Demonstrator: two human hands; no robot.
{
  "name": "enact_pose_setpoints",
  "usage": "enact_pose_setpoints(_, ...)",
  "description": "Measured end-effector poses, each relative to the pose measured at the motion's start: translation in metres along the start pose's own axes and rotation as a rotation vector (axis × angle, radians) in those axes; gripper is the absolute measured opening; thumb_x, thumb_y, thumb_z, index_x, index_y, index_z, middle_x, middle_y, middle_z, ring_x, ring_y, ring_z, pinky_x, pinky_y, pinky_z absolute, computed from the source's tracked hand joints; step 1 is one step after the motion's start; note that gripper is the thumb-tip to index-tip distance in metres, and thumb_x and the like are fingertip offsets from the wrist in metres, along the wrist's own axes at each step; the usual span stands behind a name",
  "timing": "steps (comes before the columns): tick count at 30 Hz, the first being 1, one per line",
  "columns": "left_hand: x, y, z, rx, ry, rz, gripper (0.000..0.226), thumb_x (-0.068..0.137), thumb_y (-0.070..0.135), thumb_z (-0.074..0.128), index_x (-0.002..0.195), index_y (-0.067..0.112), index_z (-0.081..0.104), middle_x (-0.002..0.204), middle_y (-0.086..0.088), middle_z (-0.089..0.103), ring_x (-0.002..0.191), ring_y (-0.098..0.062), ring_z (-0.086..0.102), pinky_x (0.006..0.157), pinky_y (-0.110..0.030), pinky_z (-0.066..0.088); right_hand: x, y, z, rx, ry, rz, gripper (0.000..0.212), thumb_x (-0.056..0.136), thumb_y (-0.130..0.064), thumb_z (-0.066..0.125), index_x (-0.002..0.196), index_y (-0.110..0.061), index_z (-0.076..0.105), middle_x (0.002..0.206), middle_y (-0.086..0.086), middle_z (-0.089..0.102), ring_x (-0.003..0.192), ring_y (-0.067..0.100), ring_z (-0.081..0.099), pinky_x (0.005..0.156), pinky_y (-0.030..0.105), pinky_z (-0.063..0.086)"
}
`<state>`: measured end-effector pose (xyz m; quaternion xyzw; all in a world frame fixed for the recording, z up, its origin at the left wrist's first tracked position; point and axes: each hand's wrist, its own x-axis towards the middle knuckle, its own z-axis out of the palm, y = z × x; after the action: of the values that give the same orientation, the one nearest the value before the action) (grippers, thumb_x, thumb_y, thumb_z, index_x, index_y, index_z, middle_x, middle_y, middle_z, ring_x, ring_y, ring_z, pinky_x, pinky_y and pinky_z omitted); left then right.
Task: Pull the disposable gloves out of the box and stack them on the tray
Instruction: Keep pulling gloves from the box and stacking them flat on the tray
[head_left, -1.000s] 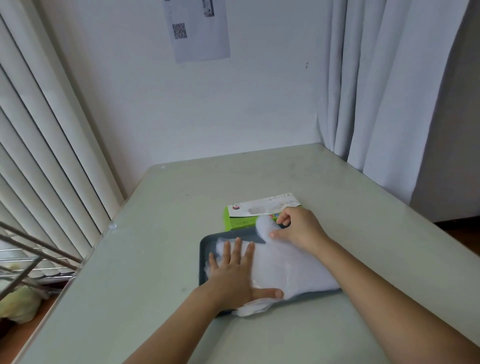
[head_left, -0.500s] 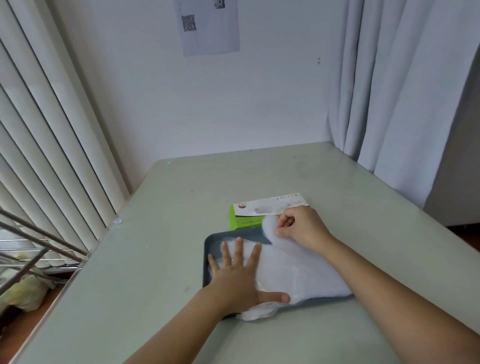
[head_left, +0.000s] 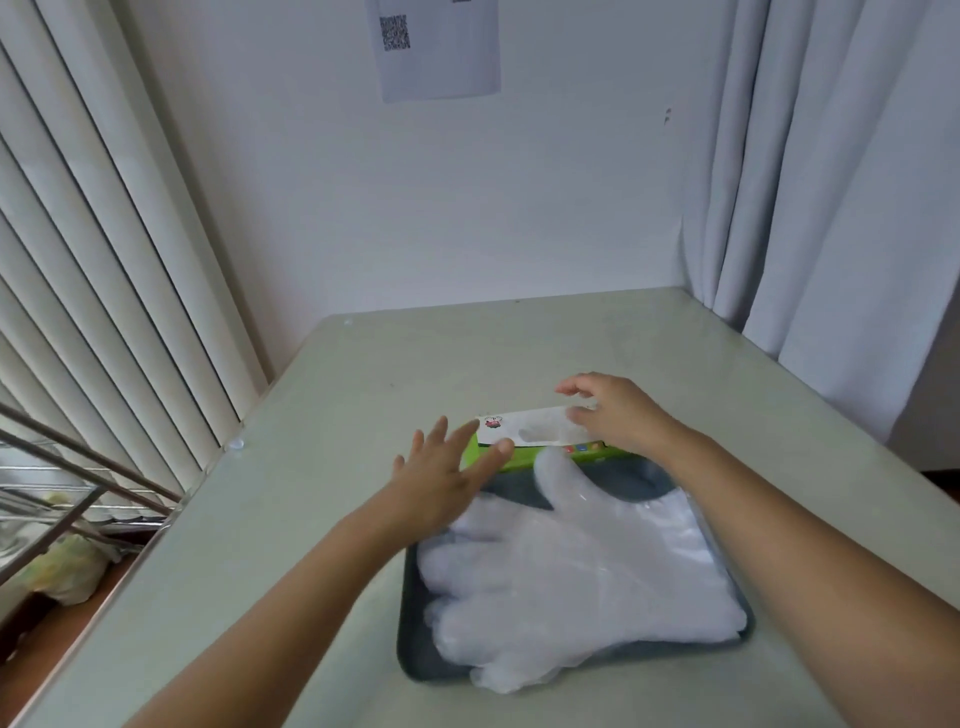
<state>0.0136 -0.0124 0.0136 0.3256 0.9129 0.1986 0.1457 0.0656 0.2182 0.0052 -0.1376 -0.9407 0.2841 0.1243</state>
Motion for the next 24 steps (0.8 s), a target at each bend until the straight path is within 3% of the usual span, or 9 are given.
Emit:
enact_pose_setpoints(3,0.029,-0.012,-0.005,-0.145,0.025,0.03,0.061,0.096,0.049,0.046,0.15,0.027,0.027,0.159,-0.001,0.021,0.146,-0.017,0.018,0.115,-0.028,0.015,0.014,0.001,-0.002,0.03,-0.195,0.021,0.042,0.082,-0.039,0.072,0.12,-0.023,0.065,0.113,-0.014,0.058,0.108,0.005,0.054,0.088,0.019,0.037)
enact_pose_setpoints(6,0.05,-0.018,0.002,-0.14,-0.01,0.082,0.058,0.094,0.035,0.059,0.146,0.028,0.036,0.151,0.007,0.037,0.137,-0.013,0.035,0.095,-0.013,0.024,0.025,0.006,0.003,0.064,-0.213,0.006,0.017,0.083,-0.029,0.073,0.099,-0.021,0.076,0.091,-0.014,0.066,0.092,0.005,0.061,0.076,0.016,0.044)
enact_pose_setpoints(11,0.081,-0.017,0.017,-0.14,-0.004,0.141,0.058,0.091,0.035,0.063,0.144,0.027,0.04,0.154,0.008,0.034,0.14,-0.012,0.032,0.108,-0.019,0.023,0.041,0.015,0.007,0.129,-0.121,-0.006,0.011,0.09,-0.023,0.064,0.088,-0.017,0.074,0.086,-0.011,0.068,0.087,0.009,0.062,0.073,0.02,0.044)
enact_pose_setpoints(14,0.095,-0.013,0.022,-0.16,-0.013,0.172,0.058,0.09,0.035,0.064,0.143,0.026,0.042,0.154,0.007,0.034,0.142,-0.011,0.029,0.113,-0.024,0.023,0.042,0.012,-0.001,0.279,-0.307,0.045,0.04,0.084,-0.055,0.061,0.104,-0.021,0.067,0.105,-0.013,0.066,0.1,0.005,0.06,0.077,0.019,0.045)
enact_pose_setpoints(16,0.1,-0.012,0.026,-0.174,-0.029,0.191,0.059,0.091,0.036,0.063,0.144,0.026,0.039,0.155,0.008,0.03,0.145,-0.009,0.021,0.113,-0.022,0.018,0.038,0.007,-0.006,0.208,-0.434,0.031,0.063,0.066,-0.074,0.065,0.115,-0.033,0.06,0.118,-0.018,0.059,0.111,0.001,0.053,0.091,0.023,0.043)
enact_pose_setpoints(18,0.103,-0.014,0.029,-0.189,-0.056,0.207,0.063,0.09,0.039,0.063,0.146,0.026,0.036,0.157,0.011,0.024,0.147,-0.006,0.009,0.115,-0.025,0.013,0.035,0.003,-0.002,0.064,-0.428,-0.026,0.052,0.066,-0.064,0.072,0.11,-0.036,0.063,0.117,-0.018,0.058,0.108,0.0,0.052,0.092,0.026,0.043)
enact_pose_setpoints(21,0.106,-0.017,0.031,-0.234,-0.094,0.23,0.067,0.086,0.043,0.067,0.145,0.03,0.039,0.158,0.014,0.019,0.147,-0.004,0.0,0.118,-0.03,0.011,0.038,-0.005,0.005,-0.044,-0.192,-0.124,0.013,0.084,-0.03,0.069,0.087,-0.018,0.073,0.093,-0.005,0.07,0.086,0.01,0.061,0.076,0.027,0.047)
enact_pose_setpoints(24,0.106,-0.018,0.033,-0.238,-0.105,0.208,0.078,0.086,0.042,0.068,0.151,0.026,0.028,0.159,0.014,0.014,0.147,-0.003,-0.001,0.117,-0.028,0.008,0.041,-0.016,-0.001,0.126,0.043,-0.103,0.017,0.091,-0.02,0.06,0.081,-0.01,0.069,0.083,-0.006,0.07,0.079,0.013,0.064,0.071,0.026,0.048)
